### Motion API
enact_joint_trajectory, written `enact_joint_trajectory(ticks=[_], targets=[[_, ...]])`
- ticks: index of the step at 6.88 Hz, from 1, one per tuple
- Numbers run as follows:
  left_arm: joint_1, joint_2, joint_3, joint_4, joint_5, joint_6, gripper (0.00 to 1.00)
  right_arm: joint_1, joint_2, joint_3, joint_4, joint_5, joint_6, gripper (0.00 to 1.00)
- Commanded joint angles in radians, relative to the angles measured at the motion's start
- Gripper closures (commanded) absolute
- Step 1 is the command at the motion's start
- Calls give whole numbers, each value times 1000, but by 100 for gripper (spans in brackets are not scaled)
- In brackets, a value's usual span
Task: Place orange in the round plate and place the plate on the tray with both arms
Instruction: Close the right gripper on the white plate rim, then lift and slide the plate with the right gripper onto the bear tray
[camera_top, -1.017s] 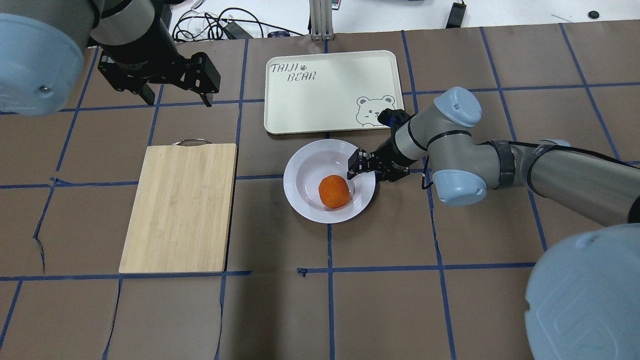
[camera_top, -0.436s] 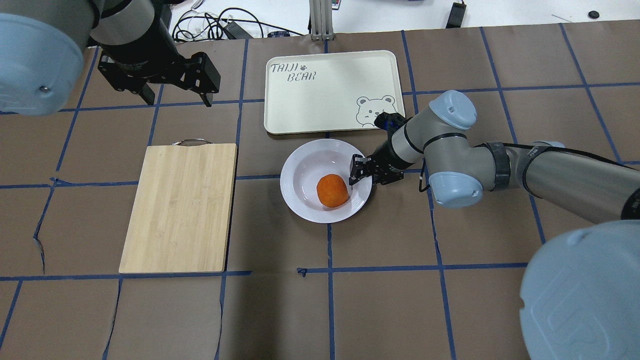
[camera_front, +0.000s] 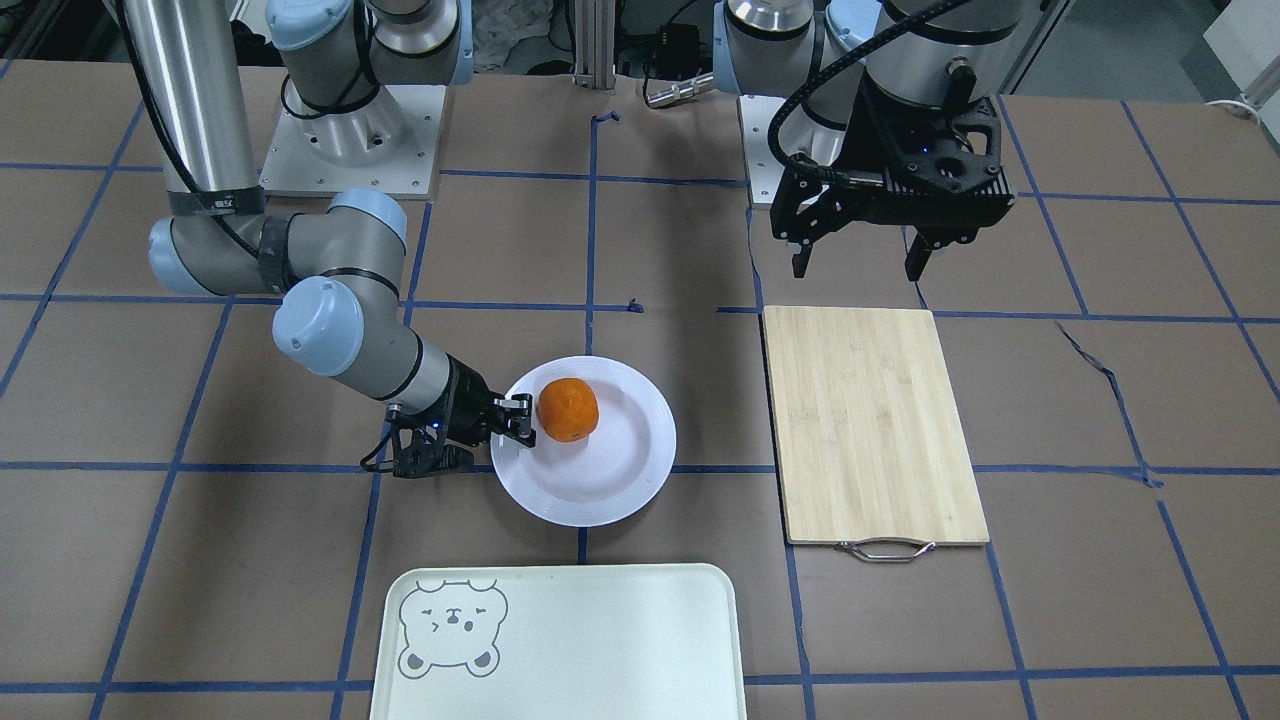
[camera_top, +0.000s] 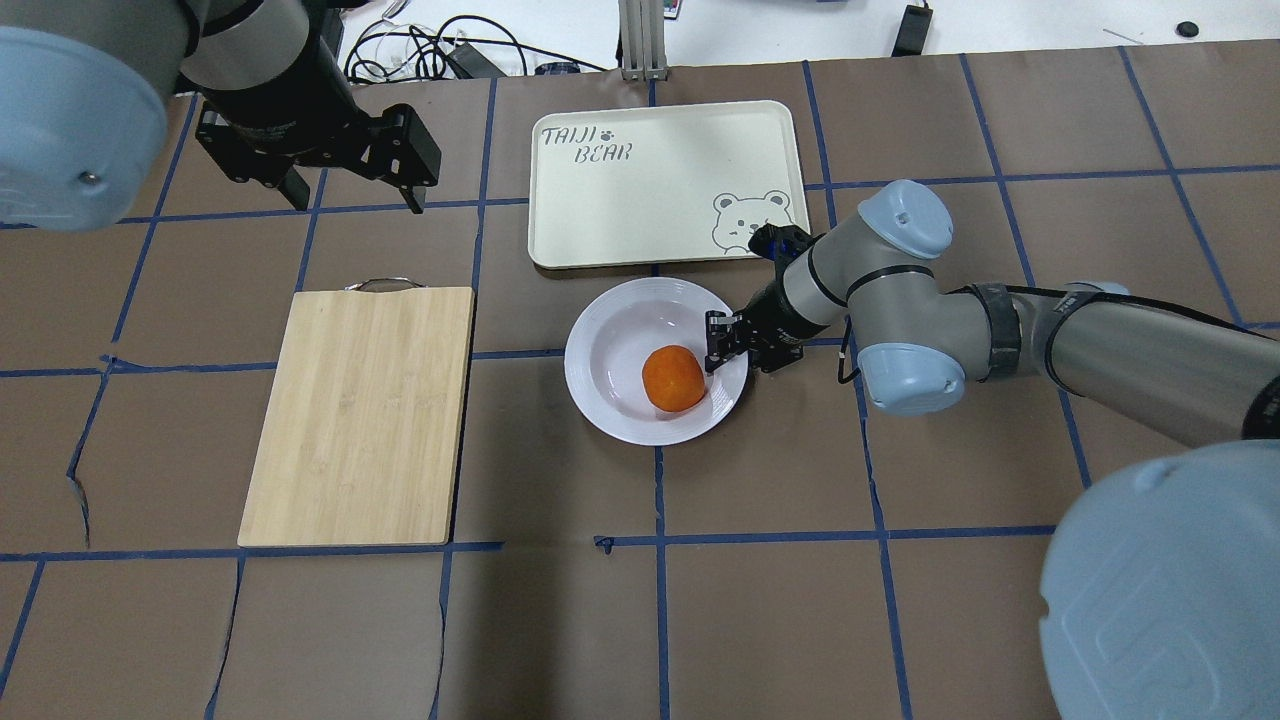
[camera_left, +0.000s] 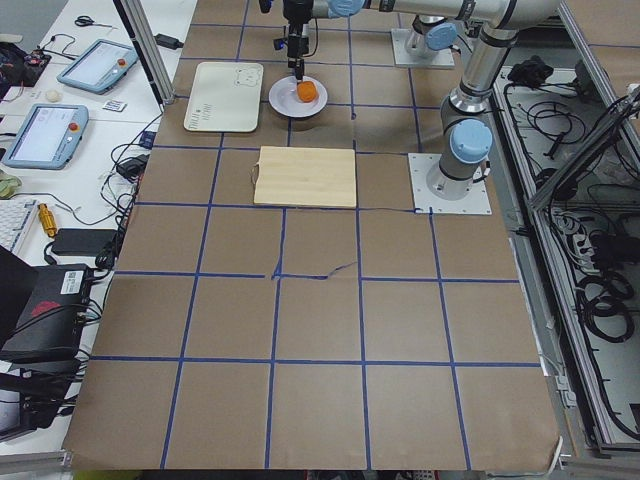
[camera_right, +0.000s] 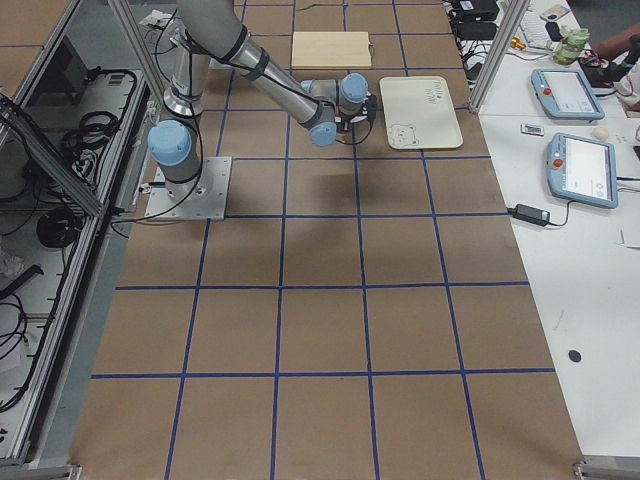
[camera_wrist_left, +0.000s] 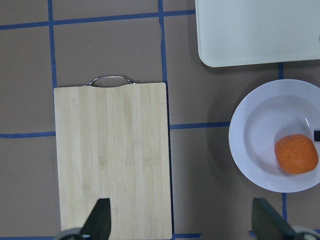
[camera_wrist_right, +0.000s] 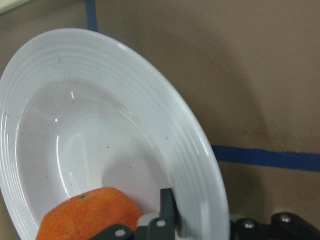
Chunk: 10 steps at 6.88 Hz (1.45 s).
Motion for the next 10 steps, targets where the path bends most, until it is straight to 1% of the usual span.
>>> enact_joint_trajectory(ticks=[1,2,3,4,6,7,8,10], targets=[[0,0,0,0,1,0,0,-3,-2,-1,1,-1,1,87],[0,0,0,0,0,0,0,-3,-7,-8,1,-1,4,90],[0,0,0,0,1,0,0,-5,-9,-35,2,-3,6,100],[0,0,0,0,1,0,0,-5,-9,-85,13,-7,16,100],[-2,0,0,0,0,0,0,-6,1,-170,13,0,98,100],[-2,2,0,0,0,0,0,-12,14,-223,42,2,118,100],[-2,0,0,0,0,0,0,-17,61,-321,76,2,133,99],[-2,0,0,0,1,0,0,-19,262,-588,122,2,147,99]])
